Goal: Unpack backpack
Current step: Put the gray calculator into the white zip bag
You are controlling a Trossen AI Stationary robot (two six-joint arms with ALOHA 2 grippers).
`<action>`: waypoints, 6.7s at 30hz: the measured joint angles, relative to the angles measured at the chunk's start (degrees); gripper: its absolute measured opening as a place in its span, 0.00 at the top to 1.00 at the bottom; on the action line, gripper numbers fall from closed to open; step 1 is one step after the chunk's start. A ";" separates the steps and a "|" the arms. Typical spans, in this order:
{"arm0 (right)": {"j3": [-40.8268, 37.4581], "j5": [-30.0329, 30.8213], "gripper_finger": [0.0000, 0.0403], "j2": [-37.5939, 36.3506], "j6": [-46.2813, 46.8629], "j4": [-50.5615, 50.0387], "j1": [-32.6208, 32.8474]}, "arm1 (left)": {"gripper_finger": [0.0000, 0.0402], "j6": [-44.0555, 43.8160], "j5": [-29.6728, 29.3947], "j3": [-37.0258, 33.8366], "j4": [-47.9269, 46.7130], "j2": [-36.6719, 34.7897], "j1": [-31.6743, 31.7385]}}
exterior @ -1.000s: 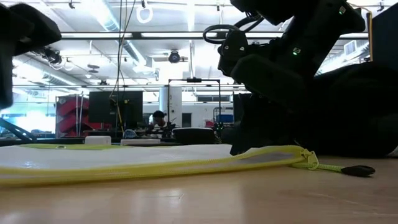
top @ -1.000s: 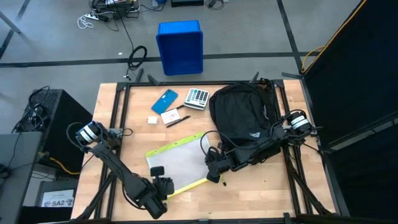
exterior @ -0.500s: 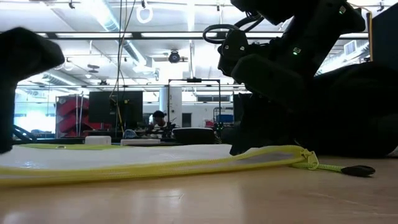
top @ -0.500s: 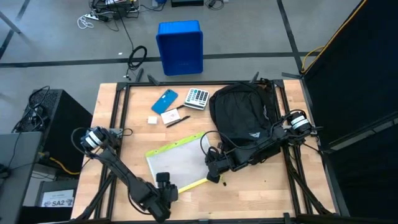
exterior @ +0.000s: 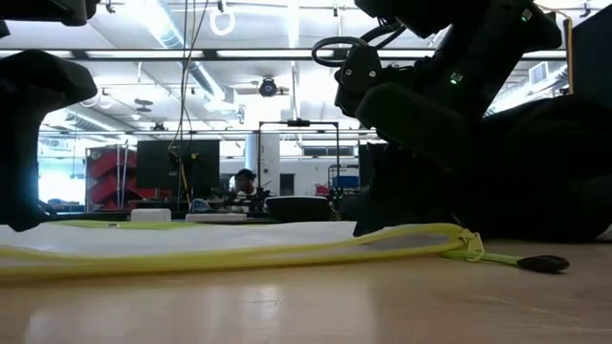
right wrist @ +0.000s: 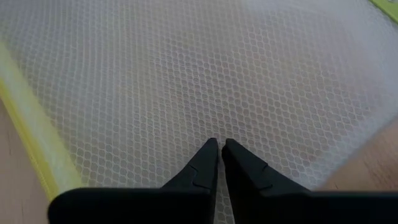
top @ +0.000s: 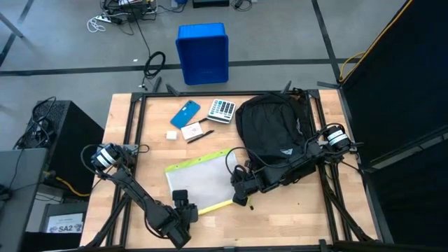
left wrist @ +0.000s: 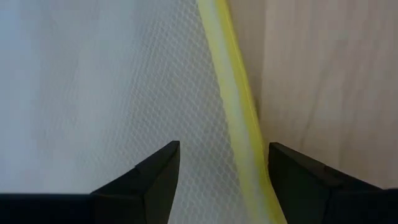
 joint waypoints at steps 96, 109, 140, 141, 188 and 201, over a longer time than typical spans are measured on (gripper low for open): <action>0.00 17.46 1.00 -9.33 -29.54 16.81 12.32 | 1.00 -23.03 -19.86 4.79 -6.72 0.37 -0.75; 0.00 6.77 1.00 -6.86 -37.41 26.66 15.03 | 1.00 -24.07 -36.04 4.79 -6.92 0.31 0.94; 0.00 14.16 1.00 -2.43 -25.06 16.61 8.01 | 1.00 -53.03 -35.92 3.80 -35.77 -1.60 -1.99; 0.00 14.16 1.00 -2.44 -25.03 16.68 7.93 | 1.00 -53.01 -35.87 3.42 -35.16 -2.11 -2.21; 0.00 13.31 0.99 -2.43 -26.60 19.56 7.41 | 1.00 12.35 -30.88 -31.91 63.37 -18.60 9.03; 0.00 13.08 0.98 -3.79 -28.39 20.26 8.88 | 1.00 15.13 -42.94 -31.91 61.23 -21.73 8.87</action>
